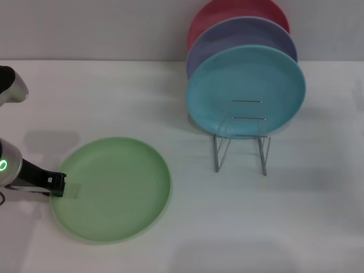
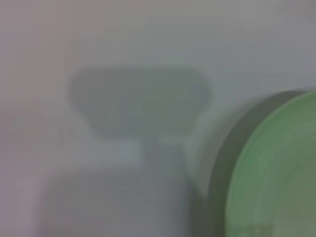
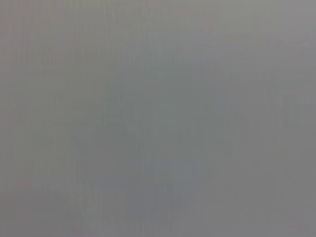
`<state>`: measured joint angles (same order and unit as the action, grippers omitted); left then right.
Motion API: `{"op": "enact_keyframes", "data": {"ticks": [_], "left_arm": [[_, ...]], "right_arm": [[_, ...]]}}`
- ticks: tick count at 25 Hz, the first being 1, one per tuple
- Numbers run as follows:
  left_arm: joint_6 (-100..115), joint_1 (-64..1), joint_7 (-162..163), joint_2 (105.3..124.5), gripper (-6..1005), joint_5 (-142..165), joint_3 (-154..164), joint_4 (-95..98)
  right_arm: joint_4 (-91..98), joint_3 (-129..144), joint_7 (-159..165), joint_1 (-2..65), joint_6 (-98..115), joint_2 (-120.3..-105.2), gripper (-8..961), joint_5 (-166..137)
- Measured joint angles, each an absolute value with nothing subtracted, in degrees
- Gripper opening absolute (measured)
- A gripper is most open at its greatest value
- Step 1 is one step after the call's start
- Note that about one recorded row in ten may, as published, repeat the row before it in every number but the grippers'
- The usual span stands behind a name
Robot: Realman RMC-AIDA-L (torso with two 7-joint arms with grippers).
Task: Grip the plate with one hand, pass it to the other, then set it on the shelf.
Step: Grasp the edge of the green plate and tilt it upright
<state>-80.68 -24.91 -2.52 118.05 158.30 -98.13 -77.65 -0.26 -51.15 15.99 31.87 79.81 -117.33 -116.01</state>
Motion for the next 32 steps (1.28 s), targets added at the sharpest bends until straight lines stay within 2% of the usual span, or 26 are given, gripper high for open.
{"op": "enact_keyframes", "data": {"ticks": [13,32], "left_arm": [[-81.3,-25.4,-3.4,118.03,70,158.1,-98.8,-77.9],[-76.8,-22.8,-14.7,118.17,30,148.0,-111.4,-82.6]], "right_arm": [[-0.3,-51.1,16.0,31.9,79.7,-117.33,694,-116.0],[0.1,-51.1,16.0,31.9,79.6,-117.24,695,-116.0]]}}
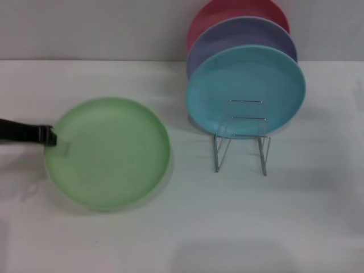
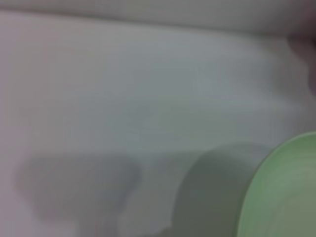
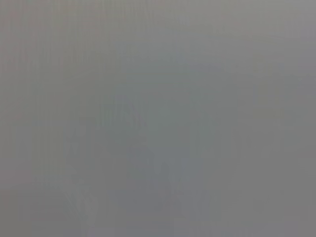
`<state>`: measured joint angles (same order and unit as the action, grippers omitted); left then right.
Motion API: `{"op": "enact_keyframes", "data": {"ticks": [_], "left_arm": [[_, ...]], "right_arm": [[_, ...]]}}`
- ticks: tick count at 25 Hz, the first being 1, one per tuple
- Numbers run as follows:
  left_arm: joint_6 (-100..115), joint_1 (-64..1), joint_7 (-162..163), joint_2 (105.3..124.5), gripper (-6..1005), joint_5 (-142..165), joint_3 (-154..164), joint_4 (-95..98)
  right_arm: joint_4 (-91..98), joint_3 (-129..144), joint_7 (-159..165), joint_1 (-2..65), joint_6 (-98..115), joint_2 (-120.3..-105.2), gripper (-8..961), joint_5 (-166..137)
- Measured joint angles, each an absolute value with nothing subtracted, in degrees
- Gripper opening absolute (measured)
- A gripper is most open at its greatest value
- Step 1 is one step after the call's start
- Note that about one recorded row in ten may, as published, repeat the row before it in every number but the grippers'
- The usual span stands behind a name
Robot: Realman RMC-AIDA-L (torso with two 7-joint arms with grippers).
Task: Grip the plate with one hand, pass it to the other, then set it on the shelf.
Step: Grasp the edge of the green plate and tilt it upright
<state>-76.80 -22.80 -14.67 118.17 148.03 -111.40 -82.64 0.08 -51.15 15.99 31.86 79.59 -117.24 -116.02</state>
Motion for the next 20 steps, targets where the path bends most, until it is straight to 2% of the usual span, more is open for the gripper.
{"op": "enact_keyframes", "data": {"ticks": [5,7,10,20], "left_arm": [[-66.3,-19.3,-17.4,118.22,32,142.9,-111.5,-83.4],[-55.1,-16.2,-20.7,118.43,33,139.2,-109.8,-82.8],[-51.9,-15.4,-21.7,118.44,35,138.1,-108.8,-82.4],[-16.1,-6.0,-37.0,118.42,40,120.2,-94.3,-77.4]], "right_arm": [[0.5,-51.2,16.0,31.8,79.2,-117.37,695,-116.0],[0.5,-51.2,16.0,31.8,78.9,-117.39,695,-116.0],[0.5,-51.2,16.0,31.8,78.9,-117.4,695,-116.0],[1.0,-50.8,16.0,31.8,78.9,-117.56,695,-116.0]]}}
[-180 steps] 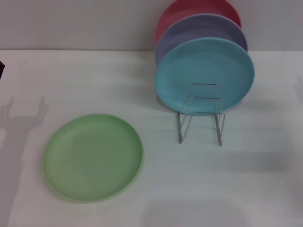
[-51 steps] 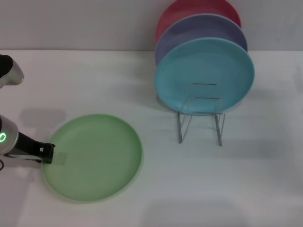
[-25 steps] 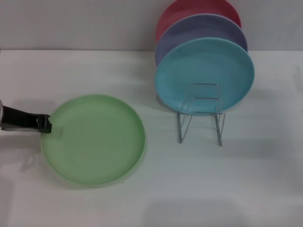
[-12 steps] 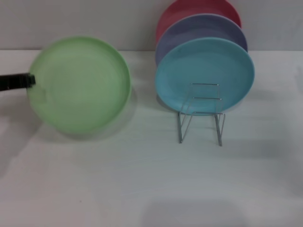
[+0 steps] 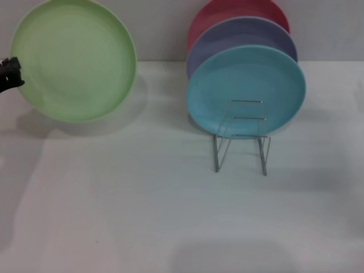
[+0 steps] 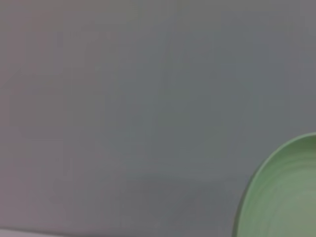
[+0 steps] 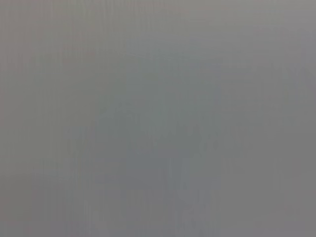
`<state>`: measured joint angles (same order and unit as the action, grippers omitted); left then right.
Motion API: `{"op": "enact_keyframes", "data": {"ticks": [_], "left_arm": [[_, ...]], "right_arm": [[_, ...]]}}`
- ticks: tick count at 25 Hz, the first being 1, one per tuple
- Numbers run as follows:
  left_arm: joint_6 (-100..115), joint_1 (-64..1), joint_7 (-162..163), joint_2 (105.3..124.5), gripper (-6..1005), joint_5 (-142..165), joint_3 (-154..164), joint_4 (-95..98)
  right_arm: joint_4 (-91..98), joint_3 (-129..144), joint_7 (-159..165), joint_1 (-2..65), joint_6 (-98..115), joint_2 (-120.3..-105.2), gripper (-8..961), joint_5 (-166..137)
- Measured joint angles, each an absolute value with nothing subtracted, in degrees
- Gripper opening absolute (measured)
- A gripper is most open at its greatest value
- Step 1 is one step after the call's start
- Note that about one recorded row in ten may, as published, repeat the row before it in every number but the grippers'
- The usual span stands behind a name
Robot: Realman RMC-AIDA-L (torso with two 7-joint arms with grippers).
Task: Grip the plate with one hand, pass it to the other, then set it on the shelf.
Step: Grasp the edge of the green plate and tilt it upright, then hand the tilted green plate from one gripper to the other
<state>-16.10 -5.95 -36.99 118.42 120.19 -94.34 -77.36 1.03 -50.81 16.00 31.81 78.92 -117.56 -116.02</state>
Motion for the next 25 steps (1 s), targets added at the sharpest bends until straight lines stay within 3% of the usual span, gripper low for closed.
{"op": "enact_keyframes", "data": {"ticks": [12,21,25], "left_arm": [[31.8,-3.4,-37.4,118.16,46,121.6,-68.5,-67.2],[65.6,-2.9,-16.6,118.42,51,137.6,-54.3,-49.3],[66.5,-2.7,-15.4,118.42,53,137.6,-53.5,-48.6]], "right_arm": [[0.7,-50.7,13.2,31.8,78.0,-117.97,695,-116.4],[0.3,-50.6,13.1,29.7,80.7,-118.75,695,-116.7],[-0.3,-50.5,13.3,28.7,81.4,-118.76,694,-116.8]]}}
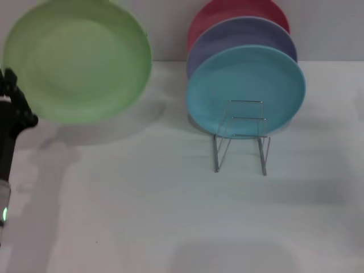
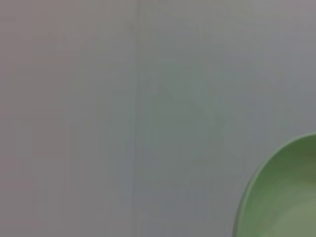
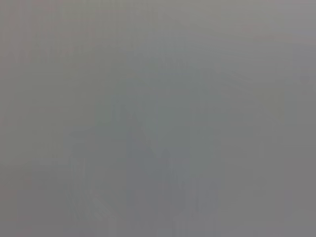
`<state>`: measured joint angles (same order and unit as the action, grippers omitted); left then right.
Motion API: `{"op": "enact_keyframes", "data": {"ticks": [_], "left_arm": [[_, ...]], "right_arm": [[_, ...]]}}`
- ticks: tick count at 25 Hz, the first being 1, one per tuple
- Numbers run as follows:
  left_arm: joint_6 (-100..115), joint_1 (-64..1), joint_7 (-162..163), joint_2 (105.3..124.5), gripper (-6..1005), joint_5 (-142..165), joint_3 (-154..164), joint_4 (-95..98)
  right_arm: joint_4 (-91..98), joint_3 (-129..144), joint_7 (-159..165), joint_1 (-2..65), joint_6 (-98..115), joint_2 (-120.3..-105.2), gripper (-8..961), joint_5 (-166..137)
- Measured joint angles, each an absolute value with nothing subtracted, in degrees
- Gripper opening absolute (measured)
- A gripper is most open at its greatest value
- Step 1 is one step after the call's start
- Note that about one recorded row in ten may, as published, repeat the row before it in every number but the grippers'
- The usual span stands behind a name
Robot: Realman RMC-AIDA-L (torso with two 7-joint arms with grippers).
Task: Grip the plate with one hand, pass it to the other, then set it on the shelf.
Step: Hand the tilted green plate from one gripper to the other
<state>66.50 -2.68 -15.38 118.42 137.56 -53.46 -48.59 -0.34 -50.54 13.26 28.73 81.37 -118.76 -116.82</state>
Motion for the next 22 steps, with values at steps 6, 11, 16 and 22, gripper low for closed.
{"op": "enact_keyframes", "data": {"ticks": [6,11,16,22], "left_arm": [[67.7,-2.2,-7.3,118.76,57,136.9,-49.3,-42.9],[68.2,-3.9,-8.8,119.08,59,130.8,-44.0,-40.1],[70.1,-6.3,-13.7,119.15,62,120.0,-37.0,-39.4],[73.6,-8.6,-17.5,119.18,65,112.3,-30.8,-38.9]], "right_arm": [[-0.6,-49.4,13.5,28.0,82.7,-118.67,693,-116.9],[-1.5,-45.4,13.7,27.1,83.8,-118.52,693,-116.9],[-1.6,-40.0,13.8,26.0,86.5,-118.57,693,-116.9],[-1.7,-33.6,13.8,23.7,90.4,-118.76,692,-116.9]]}}
